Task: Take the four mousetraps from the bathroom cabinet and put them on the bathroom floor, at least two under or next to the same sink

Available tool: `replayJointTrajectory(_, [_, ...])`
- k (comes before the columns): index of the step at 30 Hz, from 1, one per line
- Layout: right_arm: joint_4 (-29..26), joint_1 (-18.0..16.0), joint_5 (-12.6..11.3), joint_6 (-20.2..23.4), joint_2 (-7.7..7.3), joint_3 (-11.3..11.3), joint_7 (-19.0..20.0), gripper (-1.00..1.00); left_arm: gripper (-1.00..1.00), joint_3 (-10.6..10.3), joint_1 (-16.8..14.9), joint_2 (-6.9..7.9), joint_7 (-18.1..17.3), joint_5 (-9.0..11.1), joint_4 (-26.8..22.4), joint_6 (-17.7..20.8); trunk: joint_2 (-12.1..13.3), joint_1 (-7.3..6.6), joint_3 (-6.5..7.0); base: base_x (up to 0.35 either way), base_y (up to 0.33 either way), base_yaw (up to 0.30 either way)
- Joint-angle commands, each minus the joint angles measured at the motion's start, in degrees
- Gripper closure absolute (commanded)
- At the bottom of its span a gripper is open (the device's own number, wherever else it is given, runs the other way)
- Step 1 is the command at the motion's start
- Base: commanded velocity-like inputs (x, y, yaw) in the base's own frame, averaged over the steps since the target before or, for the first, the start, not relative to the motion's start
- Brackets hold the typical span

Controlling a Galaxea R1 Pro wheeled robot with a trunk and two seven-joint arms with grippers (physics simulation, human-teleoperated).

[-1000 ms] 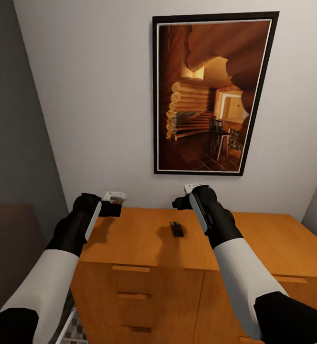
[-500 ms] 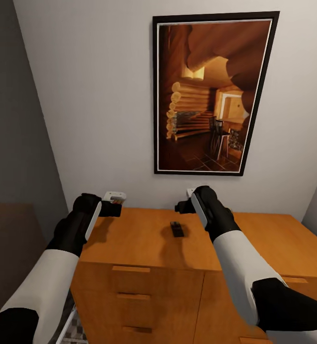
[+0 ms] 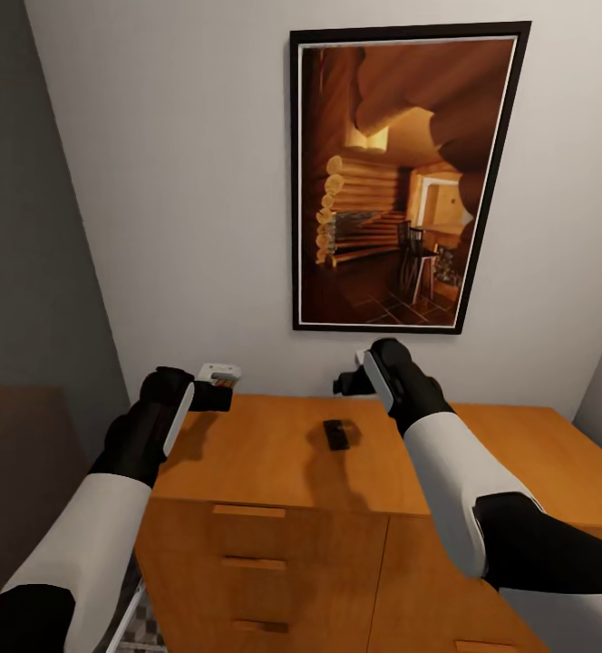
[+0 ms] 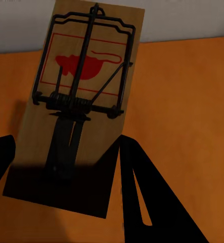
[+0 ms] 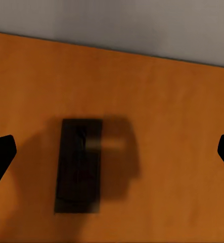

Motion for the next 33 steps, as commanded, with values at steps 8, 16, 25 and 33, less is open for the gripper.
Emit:
replayJointTrajectory(8, [0.3, -0.4, -0.18, 0.23, 0.0, 0.07, -0.29, -1.0, 1.0, -0.02, -0.04, -0.16, -0.42, -0.86, 0.13, 0.19, -0.04, 0.0, -0.07, 0.099, 0.0, 0.0])
replayJointTrajectory(16, [0.72, -0.44, -0.21, 0.23, 0.0, 0.02, -0.29, -1.0, 1.0, -0.05, -0.04, -0.18, -0.41, -0.86, 0.02, 0.19, -0.04, 0.0, -0.07, 0.028, 0.0, 0.0])
replayJointTrajectory(25, [7.63, -0.44, -0.28, 0.23, 0.0, -0.02, -0.33, -1.0, 1.0, -0.02, -0.04, -0.18, -0.41, -0.6, 0.6, 0.19, -0.04, 0.0, -0.07, 0.003, 0.0, 0.0])
replayJointTrajectory(33, [11.46, -0.45, -0.37, 0.23, 0.0, -0.02, -0.31, -1.0, 1.0, -0.07, -0.04, -0.18, -0.41, -0.53, 0.72, 0.19, -0.04, 0.0, -0.07, 0.0, 0.0, 0.0])
